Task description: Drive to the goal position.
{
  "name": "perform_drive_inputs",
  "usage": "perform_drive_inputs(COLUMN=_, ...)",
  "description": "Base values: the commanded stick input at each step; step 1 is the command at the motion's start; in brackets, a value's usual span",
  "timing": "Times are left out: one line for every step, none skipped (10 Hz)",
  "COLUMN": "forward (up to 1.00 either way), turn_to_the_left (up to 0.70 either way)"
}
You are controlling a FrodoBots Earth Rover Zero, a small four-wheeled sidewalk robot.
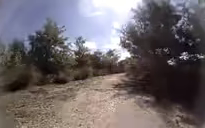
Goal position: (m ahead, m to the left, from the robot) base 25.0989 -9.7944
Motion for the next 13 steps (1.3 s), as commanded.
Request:
perform_drive_inputs(forward=0.70, turn_to_the_left=0.00)
perform_drive_inputs(forward=0.70, turn_to_the_left=0.00)
perform_drive_inputs(forward=0.70, turn_to_the_left=0.00)
perform_drive_inputs(forward=0.70, turn_to_the_left=0.00)
perform_drive_inputs(forward=0.70, turn_to_the_left=0.00)
perform_drive_inputs(forward=0.70, turn_to_the_left=0.00)
perform_drive_inputs(forward=0.70, turn_to_the_left=0.00)
perform_drive_inputs(forward=0.70, turn_to_the_left=0.00)
perform_drive_inputs(forward=0.70, turn_to_the_left=0.00)
perform_drive_inputs(forward=0.70, turn_to_the_left=0.00)
perform_drive_inputs(forward=0.70, turn_to_the_left=0.00)
perform_drive_inputs(forward=0.69, turn_to_the_left=0.00)
perform_drive_inputs(forward=0.61, turn_to_the_left=0.00)
